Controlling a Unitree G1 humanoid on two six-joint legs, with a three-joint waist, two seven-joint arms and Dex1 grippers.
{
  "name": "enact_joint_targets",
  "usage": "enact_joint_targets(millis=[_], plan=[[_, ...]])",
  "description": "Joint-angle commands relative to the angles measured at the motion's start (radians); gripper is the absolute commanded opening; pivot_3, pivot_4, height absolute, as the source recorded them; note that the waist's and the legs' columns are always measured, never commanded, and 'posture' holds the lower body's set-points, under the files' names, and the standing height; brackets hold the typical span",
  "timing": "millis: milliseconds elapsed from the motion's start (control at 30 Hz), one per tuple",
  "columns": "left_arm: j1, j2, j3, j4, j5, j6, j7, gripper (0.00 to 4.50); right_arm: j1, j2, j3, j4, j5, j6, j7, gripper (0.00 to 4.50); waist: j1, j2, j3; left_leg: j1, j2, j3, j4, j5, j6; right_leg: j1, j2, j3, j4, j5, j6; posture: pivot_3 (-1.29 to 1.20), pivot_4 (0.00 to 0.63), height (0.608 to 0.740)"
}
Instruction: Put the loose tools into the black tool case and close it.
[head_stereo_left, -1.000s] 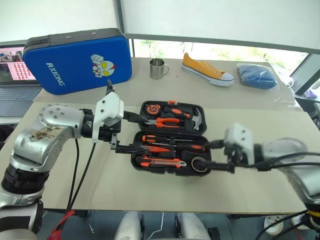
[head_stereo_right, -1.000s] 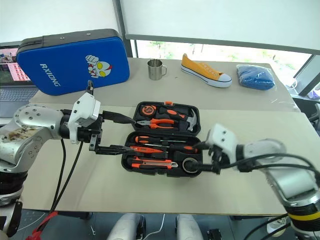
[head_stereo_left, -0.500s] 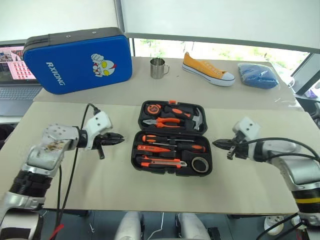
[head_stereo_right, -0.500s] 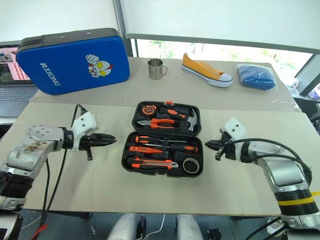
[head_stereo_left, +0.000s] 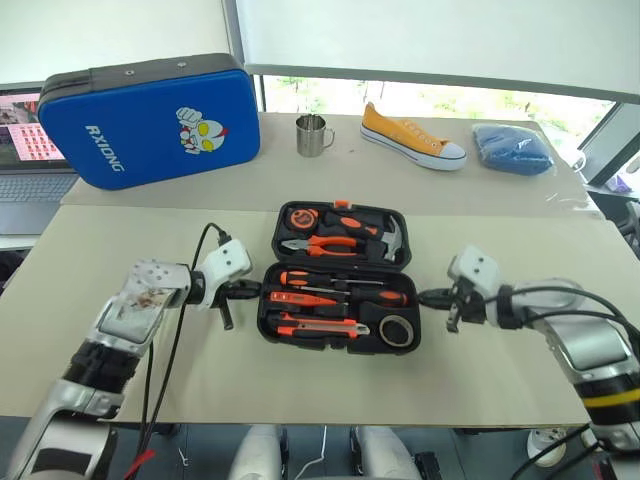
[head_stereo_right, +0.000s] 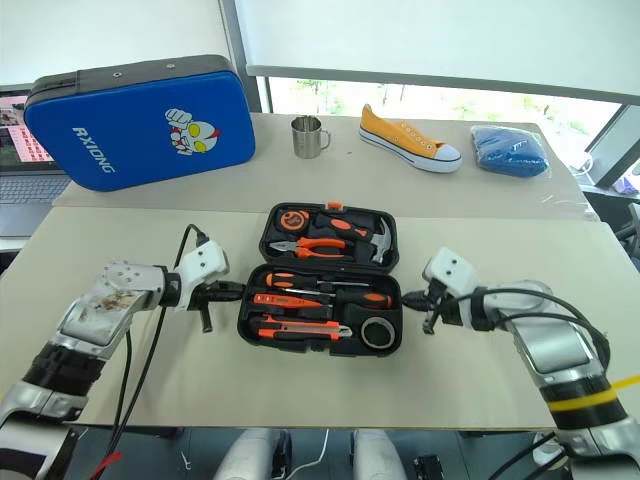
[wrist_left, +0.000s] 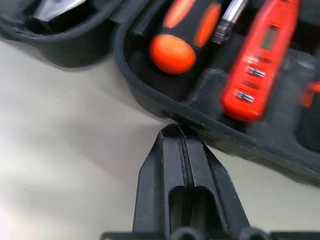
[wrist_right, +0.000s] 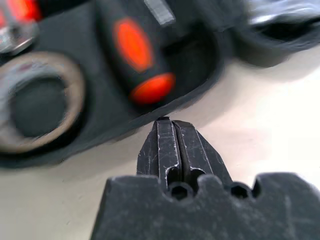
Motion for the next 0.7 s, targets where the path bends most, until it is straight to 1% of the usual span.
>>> enact_joint_targets(millis=[33,133,233,367,500,567,633,667,700], plan=[[0.074,0.035,0.025,-0.154,-0.086,0.007,-0.081,0.03,0.065,-0.016,-0.03,-0.139,0.058,-0.04,0.053,0.0,0.0,0.0,0.0,-0.001,0.0,0.0,0.0,0.0,0.0,-0.002,0.0,0.0,0.001,0.0,0.0,0.0,0.15,0.739],[0.119,0.059,0.04,-0.218,-0.114,0.034,-0.098,0.03,0.109,-0.026,-0.048,-0.182,0.064,-0.04,0.059,0.0,0.002,0.0,0.0,-0.002,0.0,0.0,0.0,0.0,0.0,-0.003,0.0,0.0,0.001,0.0,0.0,0.0,0.15,0.739],[0.195,0.084,0.046,-0.307,-0.126,0.043,-0.105,0.03,0.187,-0.045,-0.086,-0.253,0.082,-0.033,0.067,0.0,0.002,0.0,0.0,-0.002,0.0,0.001,0.0,0.0,0.0,-0.003,0.0,0.0,0.0,0.0,0.0,0.0,0.15,0.739],[0.268,0.117,0.036,-0.337,-0.087,0.011,-0.095,0.03,0.271,-0.065,-0.124,-0.306,0.096,-0.03,0.072,0.0,0.003,0.0,0.0,-0.002,0.0,0.0,0.0,0.0,0.0,-0.002,-0.001,0.0,0.0,0.0,0.0,0.0,0.15,0.739],[0.287,0.119,0.033,-0.291,-0.019,-0.042,-0.043,0.03,0.311,-0.075,-0.138,-0.294,0.048,-0.054,0.042,0.0,0.005,0.001,0.0,-0.001,0.0,0.001,0.0,0.0,0.0,-0.001,0.0,0.0,0.0,0.0,0.0,0.0,0.15,0.739],[0.273,0.111,0.045,-0.242,-0.009,-0.029,-0.016,0.03,0.299,-0.085,-0.149,-0.252,0.017,-0.062,0.023,0.0,0.006,0.001,-0.001,0.0,0.0,0.001,0.001,0.0,0.0,0.0,0.0,0.0,0.0,0.0,0.0,0.0,0.15,0.739],[0.241,0.113,0.084,-0.17,-0.031,0.051,0.009,0.03,0.266,-0.096,-0.198,-0.193,0.04,-0.034,0.022,0.0,0.01,0.001,-0.001,0.002,-0.001,0.001,0.001,0.0,0.0,0.002,-0.001,0.0,0.0,0.0,0.0,0.0,0.15,0.739],[0.231,0.116,0.096,-0.149,-0.039,0.076,0.015,0.54,0.254,-0.098,-0.214,-0.176,0.052,-0.02,0.022,0.0,0.011,0.001,-0.001,0.005,-0.001,0.001,0.001,0.0,0.0,0.005,-0.001,0.0,0.0,0.0,0.0,0.0,0.15,0.739],[0.202,0.126,0.132,-0.118,-0.077,0.164,0.021,0.83,0.225,-0.107,-0.241,-0.151,0.085,0.022,0.031,0.29,0.011,0.001,0.0,0.01,-0.001,0.001,0.001,0.0,-0.001,0.009,0.0,0.0,0.0,0.0,0.0,0.0,0.15,0.739]])
